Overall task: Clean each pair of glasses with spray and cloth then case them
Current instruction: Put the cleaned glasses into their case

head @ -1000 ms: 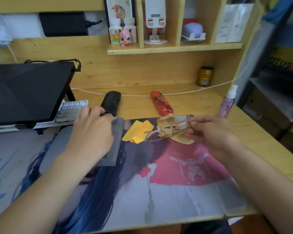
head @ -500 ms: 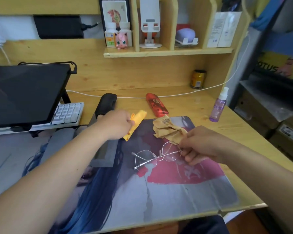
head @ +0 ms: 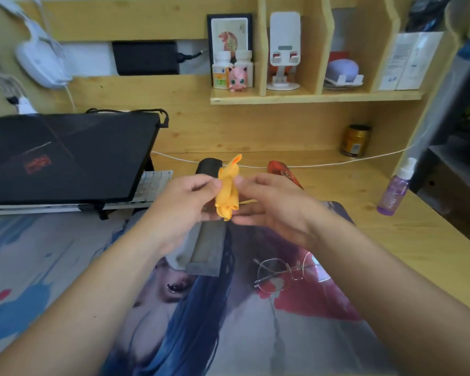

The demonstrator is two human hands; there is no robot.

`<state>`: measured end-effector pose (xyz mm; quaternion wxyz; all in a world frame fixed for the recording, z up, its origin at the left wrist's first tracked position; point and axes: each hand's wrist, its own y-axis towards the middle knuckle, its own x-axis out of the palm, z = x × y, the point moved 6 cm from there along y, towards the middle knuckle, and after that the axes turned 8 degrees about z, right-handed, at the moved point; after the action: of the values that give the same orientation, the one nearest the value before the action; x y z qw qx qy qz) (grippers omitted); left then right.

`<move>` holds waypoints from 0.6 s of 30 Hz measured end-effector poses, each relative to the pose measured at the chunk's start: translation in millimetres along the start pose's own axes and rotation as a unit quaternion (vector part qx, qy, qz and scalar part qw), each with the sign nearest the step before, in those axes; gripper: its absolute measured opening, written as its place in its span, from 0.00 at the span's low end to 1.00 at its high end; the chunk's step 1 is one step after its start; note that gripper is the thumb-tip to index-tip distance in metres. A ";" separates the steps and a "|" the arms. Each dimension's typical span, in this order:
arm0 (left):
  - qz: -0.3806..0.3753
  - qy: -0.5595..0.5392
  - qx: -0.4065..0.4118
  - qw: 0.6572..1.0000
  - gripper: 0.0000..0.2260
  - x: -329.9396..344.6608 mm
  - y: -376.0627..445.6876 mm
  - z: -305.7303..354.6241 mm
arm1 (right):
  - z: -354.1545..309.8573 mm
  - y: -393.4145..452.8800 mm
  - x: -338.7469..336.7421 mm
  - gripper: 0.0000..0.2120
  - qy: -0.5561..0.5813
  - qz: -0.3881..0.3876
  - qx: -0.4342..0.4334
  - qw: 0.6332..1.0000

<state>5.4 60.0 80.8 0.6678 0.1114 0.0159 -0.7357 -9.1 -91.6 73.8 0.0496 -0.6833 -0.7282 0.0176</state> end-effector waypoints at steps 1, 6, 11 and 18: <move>0.000 0.005 0.005 1.000 0.11 -5.4 -1.1 -0.2 | 0.5 -0.3 3.1 0.13 0.019 -0.017 0.004 1.000; -0.015 0.094 0.041 0.995 0.03 -8.1 -5.1 1.5 | 0.9 2.0 6.2 0.21 0.000 -0.020 0.011 1.000; -0.014 0.151 0.038 0.988 0.22 1.5 -5.1 3.8 | -7.0 2.5 2.3 0.15 -0.045 0.017 0.004 0.999; -0.008 0.236 0.081 0.968 0.19 11.8 -8.1 13.3 | -14.7 -4.8 -2.8 0.14 -0.110 0.044 -0.041 0.992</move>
<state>-5.5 46.9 90.5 0.6277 0.3352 0.1144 -0.6932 -12.3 -95.3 88.8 -0.0596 -0.7101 -0.6985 0.0650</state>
